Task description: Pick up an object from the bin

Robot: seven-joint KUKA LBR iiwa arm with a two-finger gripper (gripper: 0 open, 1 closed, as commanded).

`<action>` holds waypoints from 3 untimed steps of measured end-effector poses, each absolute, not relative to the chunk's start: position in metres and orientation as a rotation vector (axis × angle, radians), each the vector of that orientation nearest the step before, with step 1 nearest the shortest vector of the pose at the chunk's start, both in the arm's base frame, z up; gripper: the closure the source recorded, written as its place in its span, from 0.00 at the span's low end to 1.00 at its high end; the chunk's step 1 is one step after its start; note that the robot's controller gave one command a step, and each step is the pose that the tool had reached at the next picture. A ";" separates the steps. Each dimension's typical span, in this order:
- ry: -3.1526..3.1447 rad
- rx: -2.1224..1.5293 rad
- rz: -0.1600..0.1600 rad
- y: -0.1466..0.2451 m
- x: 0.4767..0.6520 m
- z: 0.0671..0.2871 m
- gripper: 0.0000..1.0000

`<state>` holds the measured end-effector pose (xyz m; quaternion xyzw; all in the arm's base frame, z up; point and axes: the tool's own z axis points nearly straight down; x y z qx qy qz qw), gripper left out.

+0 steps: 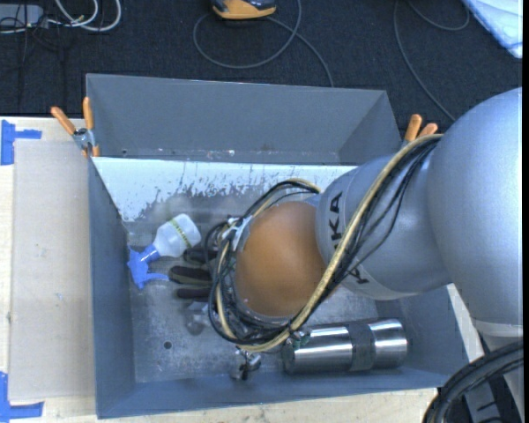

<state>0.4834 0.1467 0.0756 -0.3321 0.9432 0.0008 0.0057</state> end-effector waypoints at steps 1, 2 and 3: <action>2.803 -1.407 0.002 0.147 0.498 0.071 0.00; 2.846 -1.313 0.004 0.145 0.524 0.074 0.00; 2.991 -0.949 0.003 0.175 0.539 0.094 0.00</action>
Offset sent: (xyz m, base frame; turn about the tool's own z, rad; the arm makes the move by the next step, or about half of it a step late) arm 0.0753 -0.0038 0.0019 0.1771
